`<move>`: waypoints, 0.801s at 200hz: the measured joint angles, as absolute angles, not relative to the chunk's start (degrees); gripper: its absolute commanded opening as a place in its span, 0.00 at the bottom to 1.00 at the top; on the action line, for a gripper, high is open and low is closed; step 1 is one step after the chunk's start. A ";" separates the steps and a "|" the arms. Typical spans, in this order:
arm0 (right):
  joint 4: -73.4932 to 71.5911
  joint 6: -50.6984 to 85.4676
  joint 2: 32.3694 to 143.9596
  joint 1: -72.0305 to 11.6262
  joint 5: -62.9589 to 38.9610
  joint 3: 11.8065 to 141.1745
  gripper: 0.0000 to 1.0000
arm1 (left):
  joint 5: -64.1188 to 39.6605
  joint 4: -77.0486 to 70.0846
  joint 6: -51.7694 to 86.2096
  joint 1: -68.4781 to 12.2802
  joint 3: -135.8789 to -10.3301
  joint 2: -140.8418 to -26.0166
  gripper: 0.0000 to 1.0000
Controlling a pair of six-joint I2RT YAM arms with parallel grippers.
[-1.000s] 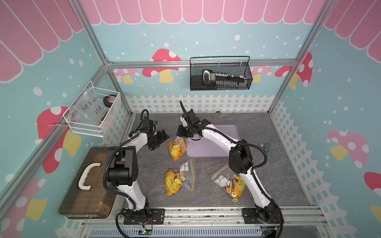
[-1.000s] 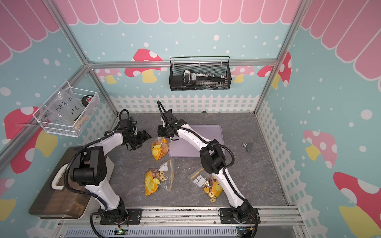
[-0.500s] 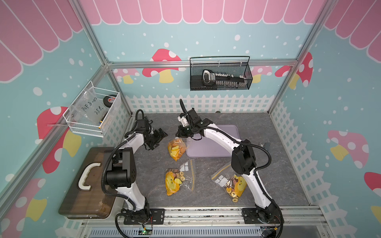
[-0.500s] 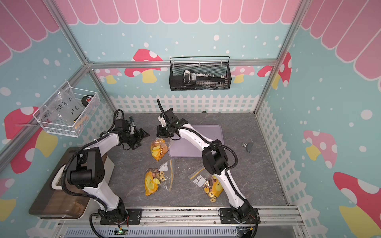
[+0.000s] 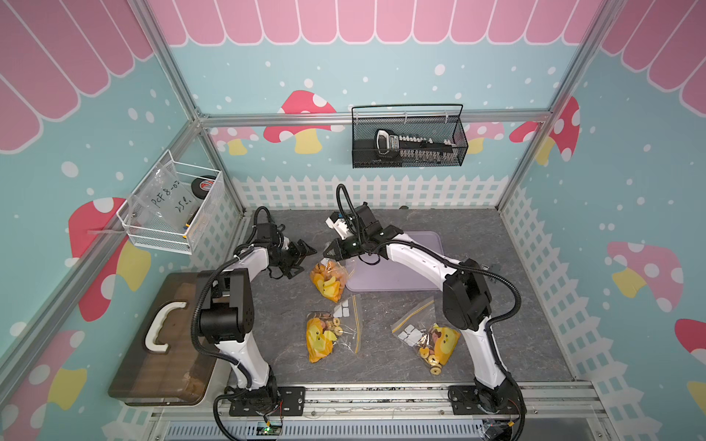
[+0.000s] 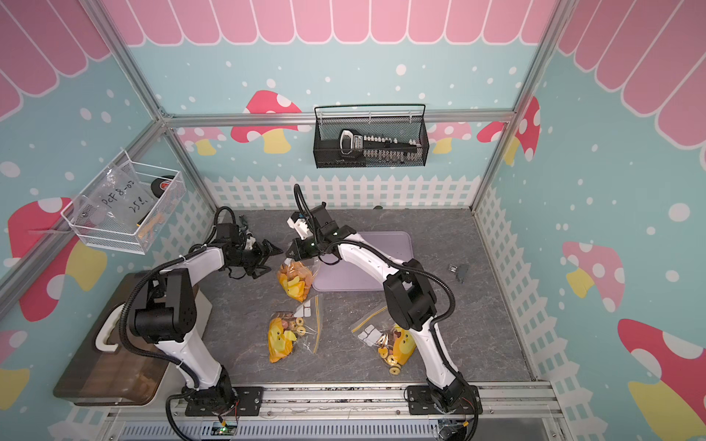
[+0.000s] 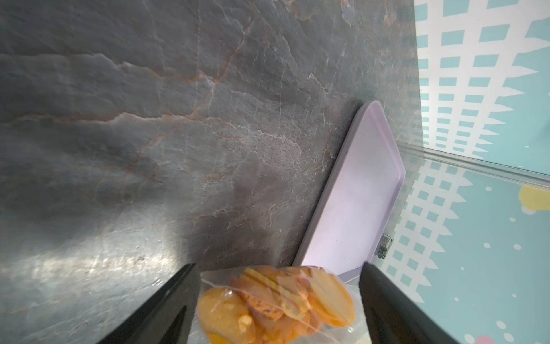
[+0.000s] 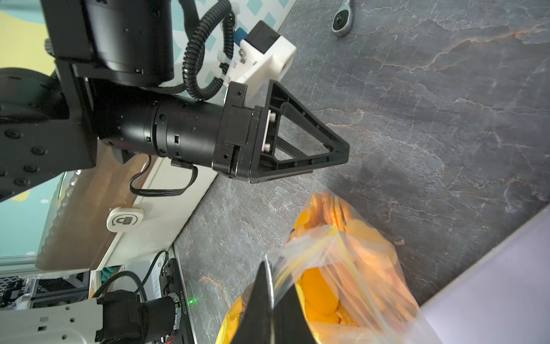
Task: Pour cookies out of the ziploc bag
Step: 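Pour the cookies out of the ziploc bag onto the tray.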
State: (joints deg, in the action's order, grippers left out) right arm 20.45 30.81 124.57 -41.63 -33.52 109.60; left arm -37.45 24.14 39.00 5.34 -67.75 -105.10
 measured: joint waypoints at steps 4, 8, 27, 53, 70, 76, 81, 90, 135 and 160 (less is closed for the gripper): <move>20.21 30.65 124.31 -41.63 -33.50 109.27 0.03 | -37.71 24.16 39.03 5.34 -67.75 -105.16 0.84; 20.05 30.50 124.07 -41.63 -33.50 108.97 0.03 | -37.98 24.21 39.00 5.34 -67.75 -105.27 0.84; 19.75 29.91 123.02 -41.63 -33.45 108.03 0.03 | -38.39 24.91 38.46 5.34 -67.48 -105.34 0.84; 19.40 29.12 122.28 -41.63 -33.19 107.48 0.03 | -36.82 27.38 36.75 5.39 -66.22 -105.25 0.84; 19.22 28.73 121.73 -41.63 -32.88 106.80 0.03 | -36.12 28.64 36.21 5.61 -64.88 -105.19 0.82; 19.16 28.62 121.56 -41.63 -32.77 106.56 0.03 | -35.97 28.93 36.05 5.72 -64.53 -105.19 0.80; 19.14 28.49 121.38 -41.63 -32.67 106.30 0.03 | -35.97 29.10 35.97 5.78 -64.31 -105.19 0.78; 19.14 28.29 121.08 -41.63 -32.56 105.97 0.03 | -36.01 29.32 35.75 5.87 -64.16 -105.19 0.76; 18.00 27.68 119.24 -41.63 -32.03 103.46 0.02 | -36.73 28.84 36.14 5.89 -63.88 -105.19 0.62; 16.67 27.68 119.04 -41.63 -31.94 102.37 0.02 | -37.80 28.21 37.08 5.89 -63.86 -105.19 0.53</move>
